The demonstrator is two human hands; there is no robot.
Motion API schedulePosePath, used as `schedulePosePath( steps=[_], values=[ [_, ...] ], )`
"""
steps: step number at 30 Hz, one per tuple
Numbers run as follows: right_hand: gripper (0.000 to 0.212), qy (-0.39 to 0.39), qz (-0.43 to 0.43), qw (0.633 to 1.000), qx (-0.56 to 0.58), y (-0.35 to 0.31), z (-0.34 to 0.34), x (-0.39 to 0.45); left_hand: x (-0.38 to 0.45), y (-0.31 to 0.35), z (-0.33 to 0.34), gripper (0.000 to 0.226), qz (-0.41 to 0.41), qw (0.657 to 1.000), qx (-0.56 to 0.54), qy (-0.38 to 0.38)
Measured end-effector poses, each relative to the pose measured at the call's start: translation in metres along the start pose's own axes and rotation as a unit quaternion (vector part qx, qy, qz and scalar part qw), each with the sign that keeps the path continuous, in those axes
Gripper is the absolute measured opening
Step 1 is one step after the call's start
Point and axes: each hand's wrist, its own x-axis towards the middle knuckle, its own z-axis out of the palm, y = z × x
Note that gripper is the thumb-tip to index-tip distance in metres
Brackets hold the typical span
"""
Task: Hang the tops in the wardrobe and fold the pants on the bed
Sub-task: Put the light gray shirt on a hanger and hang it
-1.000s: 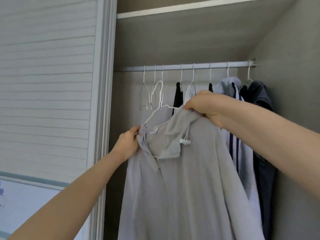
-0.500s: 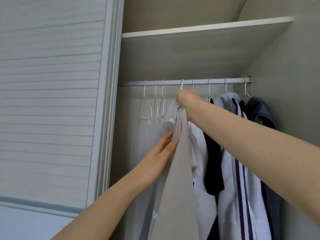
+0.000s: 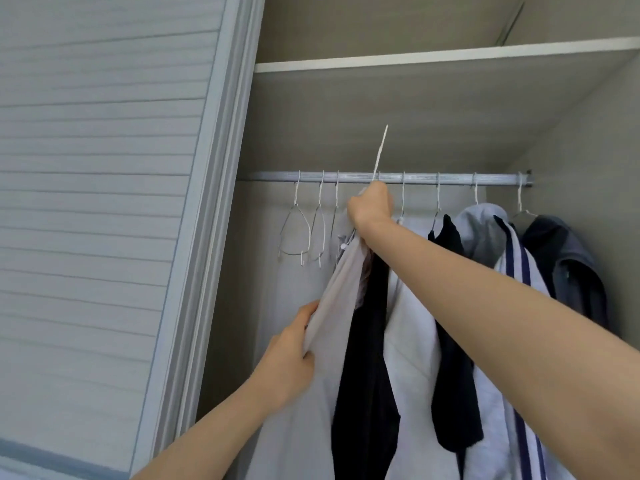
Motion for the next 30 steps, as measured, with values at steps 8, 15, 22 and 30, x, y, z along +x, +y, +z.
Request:
schedulePosePath(
  steps=[8, 15, 22, 30],
  values=[
    [0.015, -0.019, -0.081, 0.979, -0.185, 0.041, 0.023, 0.061, 0.06, -0.013, 0.054, 0.085, 0.101, 0.994, 0.047, -0.019],
    [0.043, -0.013, -0.098, 0.913, -0.395, 0.063, 0.04, 0.09, 0.1, -0.033, 0.075, 0.071, 0.103, 0.994, 0.036, -0.018],
    [0.044, -0.018, -0.123, 0.894, -0.43, 0.069, 0.052, 0.104, 0.108, -0.039, 0.074, 0.079, 0.111, 0.99, 0.088, 0.004],
    [0.03, -0.058, -0.164, 0.894, -0.412, 0.063, 0.056, 0.099, 0.097, -0.047, 0.063, 0.069, 0.082, 0.99, 0.113, 0.016]
  ],
)
